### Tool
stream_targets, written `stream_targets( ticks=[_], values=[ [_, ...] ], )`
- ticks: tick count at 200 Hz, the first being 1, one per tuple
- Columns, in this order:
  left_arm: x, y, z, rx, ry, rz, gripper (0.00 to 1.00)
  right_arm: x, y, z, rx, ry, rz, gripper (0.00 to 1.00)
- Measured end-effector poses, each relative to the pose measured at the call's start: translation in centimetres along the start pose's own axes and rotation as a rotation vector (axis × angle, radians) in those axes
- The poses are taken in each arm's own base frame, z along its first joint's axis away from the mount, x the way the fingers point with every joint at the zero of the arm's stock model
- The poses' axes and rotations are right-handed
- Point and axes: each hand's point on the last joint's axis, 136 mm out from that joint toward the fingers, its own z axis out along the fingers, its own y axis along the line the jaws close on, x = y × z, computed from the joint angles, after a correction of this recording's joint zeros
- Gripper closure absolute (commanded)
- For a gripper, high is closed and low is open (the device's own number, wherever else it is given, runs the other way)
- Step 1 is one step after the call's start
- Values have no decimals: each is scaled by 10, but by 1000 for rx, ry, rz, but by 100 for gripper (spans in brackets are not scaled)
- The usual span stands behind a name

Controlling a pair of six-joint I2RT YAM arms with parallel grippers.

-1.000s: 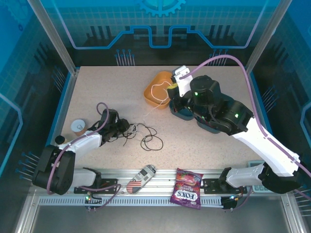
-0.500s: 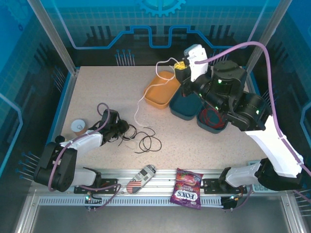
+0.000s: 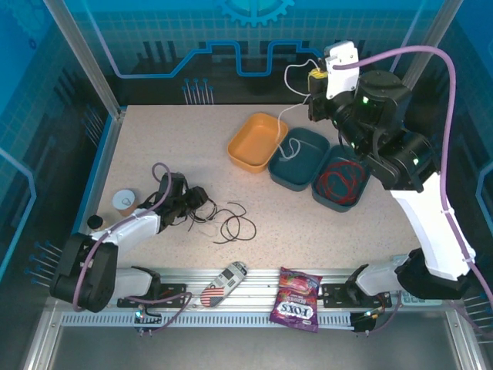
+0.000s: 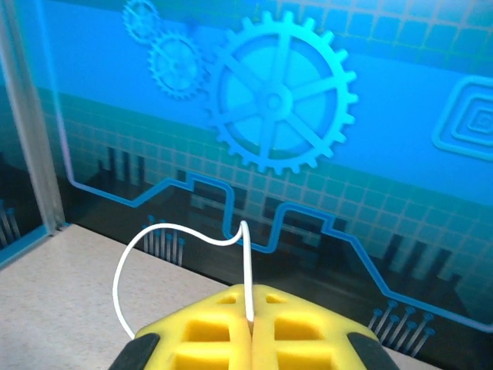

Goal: Untangle the cables

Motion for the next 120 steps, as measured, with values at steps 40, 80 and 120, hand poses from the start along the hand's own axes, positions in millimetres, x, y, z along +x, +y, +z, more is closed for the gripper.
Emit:
stream_targets(
  ticks=[40, 80, 120],
  values=[
    [-9, -17, -23, 65, -45, 31, 7, 35, -26, 42, 77, 110, 23, 100],
    [-17, -29, -52, 103, -97, 53, 1, 69, -45, 75, 119, 211, 48, 100],
    [-25, -29, -73, 87, -148, 71, 1, 100, -55, 99, 147, 294, 62, 100]
  ],
)
